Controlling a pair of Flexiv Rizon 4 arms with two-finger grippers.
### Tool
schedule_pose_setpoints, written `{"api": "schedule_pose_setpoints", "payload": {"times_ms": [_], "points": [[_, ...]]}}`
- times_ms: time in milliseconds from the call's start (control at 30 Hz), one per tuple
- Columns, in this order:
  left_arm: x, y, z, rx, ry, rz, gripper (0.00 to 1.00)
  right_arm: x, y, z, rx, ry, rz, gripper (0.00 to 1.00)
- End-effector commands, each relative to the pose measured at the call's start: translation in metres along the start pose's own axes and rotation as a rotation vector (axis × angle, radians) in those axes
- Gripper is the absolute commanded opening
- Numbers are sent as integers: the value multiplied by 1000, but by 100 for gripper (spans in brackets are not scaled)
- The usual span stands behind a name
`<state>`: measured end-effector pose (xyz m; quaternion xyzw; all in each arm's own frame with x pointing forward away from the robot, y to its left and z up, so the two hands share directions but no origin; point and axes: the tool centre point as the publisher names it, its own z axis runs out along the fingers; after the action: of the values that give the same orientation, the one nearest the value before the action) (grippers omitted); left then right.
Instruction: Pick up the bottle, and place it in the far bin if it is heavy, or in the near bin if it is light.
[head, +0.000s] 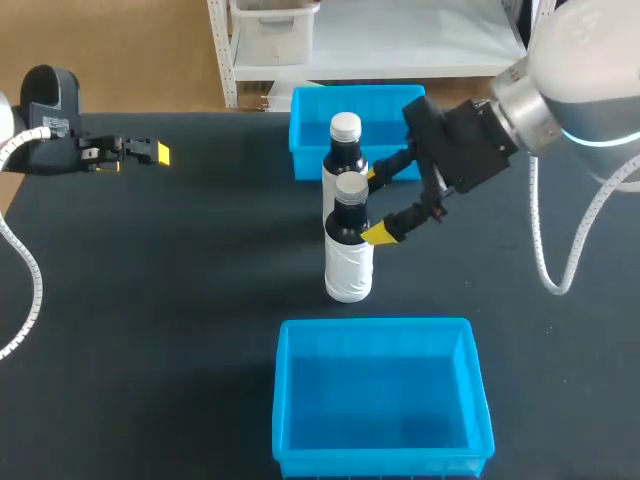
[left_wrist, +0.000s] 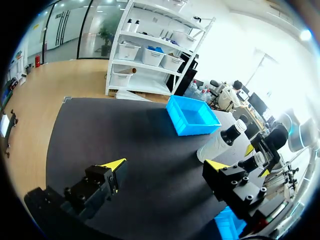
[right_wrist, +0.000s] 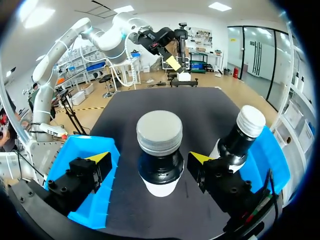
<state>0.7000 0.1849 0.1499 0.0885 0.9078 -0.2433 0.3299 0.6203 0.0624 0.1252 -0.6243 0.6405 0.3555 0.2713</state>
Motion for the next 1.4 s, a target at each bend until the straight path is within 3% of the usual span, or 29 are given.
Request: {"api": "schedule_pose_setpoints", "payload": {"times_ms": [33, 567, 633, 767, 1267, 1367, 1400], "points": [[0, 0, 0, 0, 0, 0, 100, -2, -2, 8, 0, -4, -1, 100], [0, 0, 0, 0, 0, 0, 100, -6, -14, 21, 51, -29, 29, 100], [0, 0, 0, 0, 0, 0, 100, -6, -16, 21, 51, -36, 33, 91], [0, 0, 0, 0, 0, 0, 100, -7, -17, 22, 50, -38, 31, 94], [0, 0, 0, 0, 0, 0, 100, -9, -18, 26, 38, -54, 34, 85], [0, 0, 0, 0, 0, 0, 100, -10, -18, 27, 36, -56, 32, 78], [0, 0, 0, 0, 0, 0, 100, -10, -18, 27, 36, -58, 32, 60]]}}
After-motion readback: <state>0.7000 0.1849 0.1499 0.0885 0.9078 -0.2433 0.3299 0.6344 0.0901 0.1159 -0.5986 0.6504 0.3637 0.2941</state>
